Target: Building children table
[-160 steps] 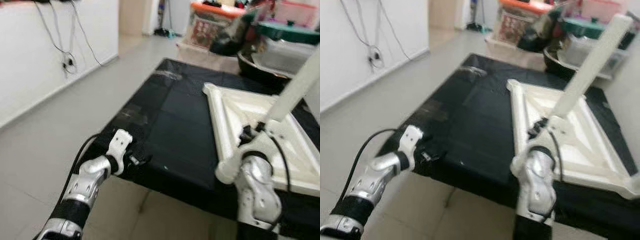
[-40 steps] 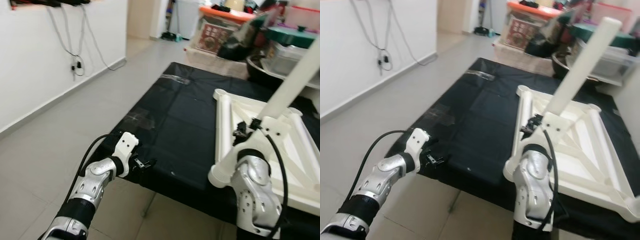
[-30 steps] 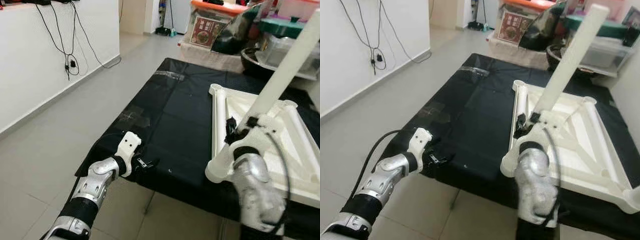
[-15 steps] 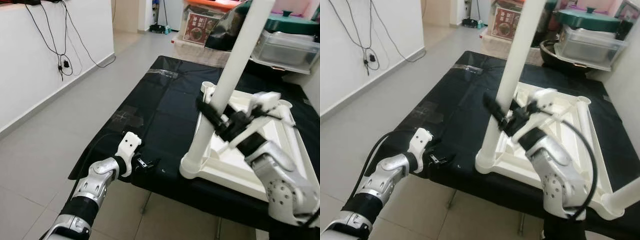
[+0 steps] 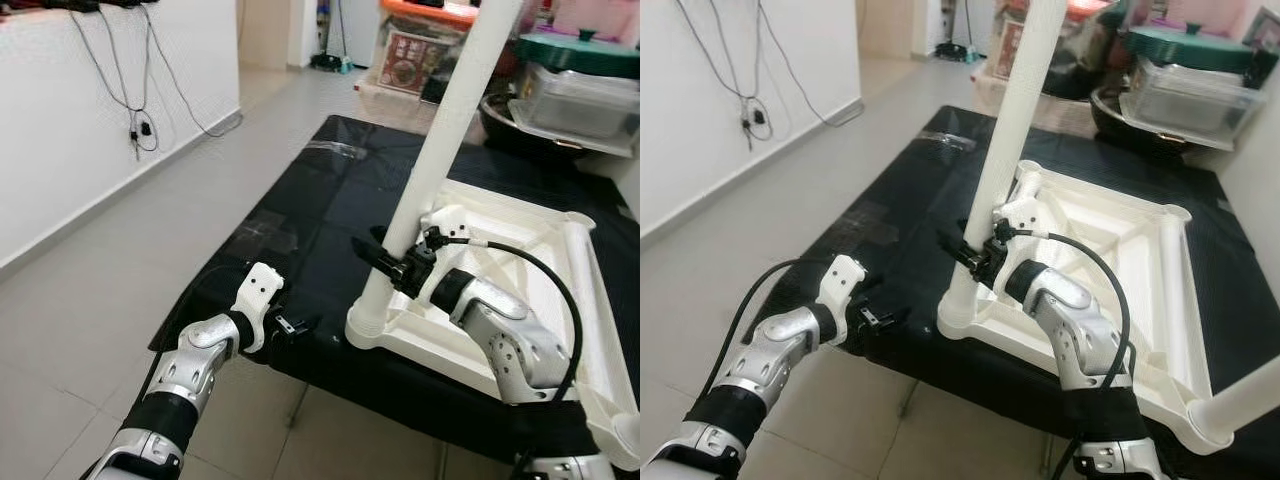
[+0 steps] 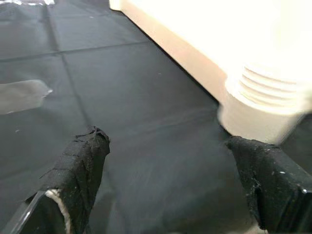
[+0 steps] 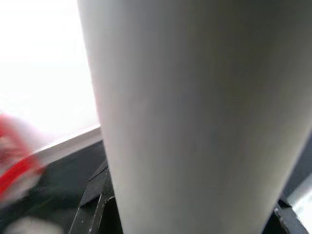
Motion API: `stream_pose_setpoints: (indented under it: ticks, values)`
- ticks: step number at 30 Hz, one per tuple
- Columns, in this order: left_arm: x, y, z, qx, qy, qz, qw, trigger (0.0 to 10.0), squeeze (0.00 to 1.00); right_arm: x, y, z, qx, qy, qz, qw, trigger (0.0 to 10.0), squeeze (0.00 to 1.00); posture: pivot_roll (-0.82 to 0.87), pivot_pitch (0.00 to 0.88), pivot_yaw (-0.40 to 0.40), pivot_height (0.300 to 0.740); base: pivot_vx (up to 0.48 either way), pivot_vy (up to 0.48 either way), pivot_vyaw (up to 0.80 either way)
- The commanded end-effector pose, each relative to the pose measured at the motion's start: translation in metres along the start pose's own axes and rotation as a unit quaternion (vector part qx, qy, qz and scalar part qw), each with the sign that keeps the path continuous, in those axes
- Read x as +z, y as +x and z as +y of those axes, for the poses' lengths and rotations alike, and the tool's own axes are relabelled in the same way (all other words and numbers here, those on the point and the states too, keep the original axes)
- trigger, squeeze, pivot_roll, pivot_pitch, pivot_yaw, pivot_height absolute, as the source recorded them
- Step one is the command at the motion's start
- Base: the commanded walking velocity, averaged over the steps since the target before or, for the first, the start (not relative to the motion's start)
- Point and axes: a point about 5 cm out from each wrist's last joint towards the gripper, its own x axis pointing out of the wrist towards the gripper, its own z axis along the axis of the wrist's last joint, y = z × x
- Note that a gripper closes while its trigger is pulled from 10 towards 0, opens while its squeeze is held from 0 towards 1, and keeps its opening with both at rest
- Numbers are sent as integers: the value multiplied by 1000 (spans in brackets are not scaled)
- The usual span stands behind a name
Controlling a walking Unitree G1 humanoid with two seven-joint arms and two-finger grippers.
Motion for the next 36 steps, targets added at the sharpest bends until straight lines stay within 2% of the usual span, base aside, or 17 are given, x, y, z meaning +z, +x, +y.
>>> stream_pose_setpoints:
  ticks: [1, 4, 7, 9, 10, 11, 12, 13, 14, 18, 19, 22, 24, 33, 34, 35, 36]
  values:
    - [-6, -2, -3, -3, 1, 7, 1000, 10000, 0, -9, -15, -39, -149, 11, 20, 989, 0, 0, 149, 0, -130, 740, 0, 0, 0]
    - [-5, -1, -3, -3, 1, 7, 1000, 10000, 0, -27, -47, -61, -381, 39, 19, 923, 0, 0, 149, 0, -134, 740, 0, 0, 0]
    - [-4, -1, -2, -2, 1, 6, 1000, 10000, 0, -40, -65, -50, -442, 49, 26, 895, 0, 0, 140, 0, -120, 740, 0, 0, 0]
    - [-4, -1, -1, -1, 0, 6, 1000, 10000, 0, -43, -69, -42, -447, 52, 28, 893, 0, 0, 140, 0, -120, 740, 0, 0, 0]
    - [-5, -1, -2, -2, 0, 6, 1000, 10000, 0, -43, -67, -29, -426, 60, 28, 902, 6196, 0, 133, 0, -115, 740, 0, 0, 0]
    - [-5, -1, -2, -2, 0, 6, 1000, 10000, 0, -43, -67, -29, -426, 60, 28, 902, 6196, 0, 133, 0, -115, 740, 0, 0, 0]
    - [-7, -1, -3, -5, -1, 8, 1000, 10000, 0, -39, -61, -15, -386, 57, 25, 920, 10000, 0, 126, 0, -109, 740, 0, 0, 0]
    - [-7, -1, -5, -8, -2, 8, 1000, 10000, 0, -30, -56, -6, -353, 50, 4, 934, 10000, 0, 123, 0, -107, 740, 0, 0, 0]
    - [-7, 0, -6, -11, -2, 9, 1000, 10000, 0, -22, -52, 0, -320, 51, -22, 946, 10000, 1000, 123, 0, -107, 740, 0, 0, 0]
    - [-3, 4, -4, -11, 0, 7, 1000, 10000, 0, 0, -40, -3, -257, 57, -64, 963, 10000, 1000, 126, 0, -108, 740, 0, 0, 0]
    - [-2, 5, -3, -10, 1, 5, 1000, 10000, 0, 8, -36, -4, -225, 56, -68, 970, 10000, 0, 126, 0, -109, 740, 0, 0, 0]
    - [-1, 5, -3, -10, 1, 5, 1000, 10000, 0, 12, -34, -3, -204, 55, -71, 975, 10000, 0, 126, 0, -110, 740, 0, 0, 0]
    - [-3, 3, -2, -6, 1, 5, 1000, 10000, 0, 26, -39, 9, 18, 9, -85, 996, 10000, 0, 134, 0, -123, 740, 0, 0, 0]
    - [-5, 2, -4, -4, -2, 5, 1000, 10000, 0, -14, -46, 16, 191, -21, 22, 981, 9961, 0, 153, 0, -132, 740, 0, 0, 0]
    - [-5, 2, -3, -3, -2, 5, 1000, 10000, 0, -22, -43, 16, 192, -26, 37, 980, 2627, 0, 153, 0, -132, 740, 0, 0, 0]
    - [-5, 2, -3, -3, -2, 5, 1000, 10000, 0, -22, -43, 16, 192, -26, 37, 980, 2627, 0, 153, 0, -132, 740, 0, 0, 0]
    - [-4, 2, -1, -1, 1, 5, 1000, 10000, 0, -27, -36, 11, 156, -21, 41, 987, 0, 0, 161, 0, -137, 740, 0, 0, 0]
